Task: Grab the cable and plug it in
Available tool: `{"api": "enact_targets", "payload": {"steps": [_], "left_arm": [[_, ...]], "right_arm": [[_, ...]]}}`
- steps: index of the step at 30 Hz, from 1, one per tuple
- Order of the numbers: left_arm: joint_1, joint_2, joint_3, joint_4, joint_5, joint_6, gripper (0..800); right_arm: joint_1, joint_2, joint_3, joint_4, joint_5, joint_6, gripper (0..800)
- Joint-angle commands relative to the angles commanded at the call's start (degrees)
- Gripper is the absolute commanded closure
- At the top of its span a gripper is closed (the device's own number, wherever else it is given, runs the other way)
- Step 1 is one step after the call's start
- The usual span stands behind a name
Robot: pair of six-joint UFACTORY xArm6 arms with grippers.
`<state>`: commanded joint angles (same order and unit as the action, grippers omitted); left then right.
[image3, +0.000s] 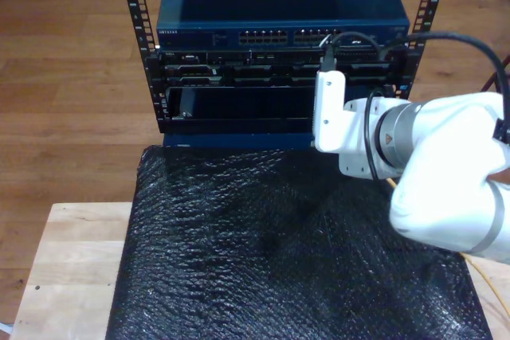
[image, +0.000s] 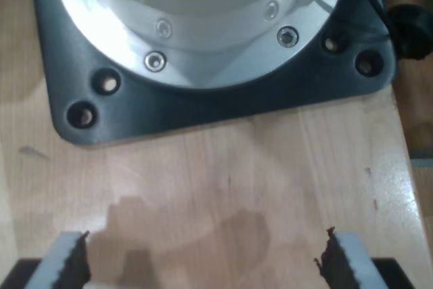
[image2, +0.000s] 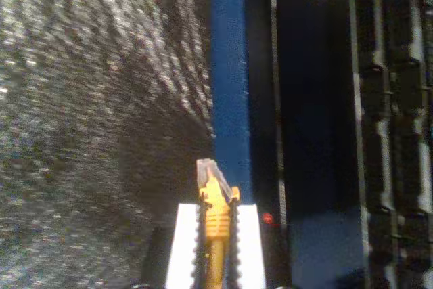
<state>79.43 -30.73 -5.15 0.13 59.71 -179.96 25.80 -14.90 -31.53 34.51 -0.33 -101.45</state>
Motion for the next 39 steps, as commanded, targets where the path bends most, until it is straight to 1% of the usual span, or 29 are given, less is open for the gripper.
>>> {"api": "enact_targets", "payload": {"steps": [4, 8, 11, 14, 17, 20, 24, 30, 35, 39], "left_arm": [[0.0, 0.0, 0.0, 0.0, 0.1, 0.1, 0], [0.0, 0.0, 0.0, 0.0, 0.0, 0.0, 0], [0.0, 0.0, 0.0, 0.0, 0.0, 0.1, 0], [0.0, 0.0, 0.0, 0.0, 0.1, 0.1, 0], [0.0, 0.0, 0.0, 0.0, 0.1, 0.1, 0], [0.0, 0.0, 0.0, 0.0, 0.1, 0.0, 0], [0.0, 0.0, 0.0, 0.0, 0.1, 0.0, 0], [0.0, 0.1, 0.0, 0.0, 0.1, 0.1, 0], [0.0, 0.1, 0.0, 0.0, 0.1, 0.0, 0], [0.0, 0.1, 0.0, 0.0, 0.1, 0.1, 0]], "right_arm": [[-0.1, 3.8, -2.5, -1.8, -5.0, -0.1, 800], [-0.6, 4.1, -2.4, -4.1, -9.1, -0.1, 800], [-0.8, 3.2, -1.1, -6.9, -12.8, -0.4, 800], [-0.8, 1.1, 3.2, -9.8, -18.2, -0.4, 800], [-0.6, 1.1, 4.8, -11.3, -24.3, -0.5, 800], [-0.6, 2.1, 4.2, -11.3, -26.2, -0.6, 800], [-1.9, 5.4, 2.4, -11.3, -28.0, -0.5, 800], [-1.7, 10.4, 2.0, -11.3, -36.7, -0.3, 800], [-1.5, 11.1, 2.9, -11.3, -38.4, -0.4, 800], [-0.6, 11.1, 5.7, -11.3, -38.6, -0.4, 800]]}}
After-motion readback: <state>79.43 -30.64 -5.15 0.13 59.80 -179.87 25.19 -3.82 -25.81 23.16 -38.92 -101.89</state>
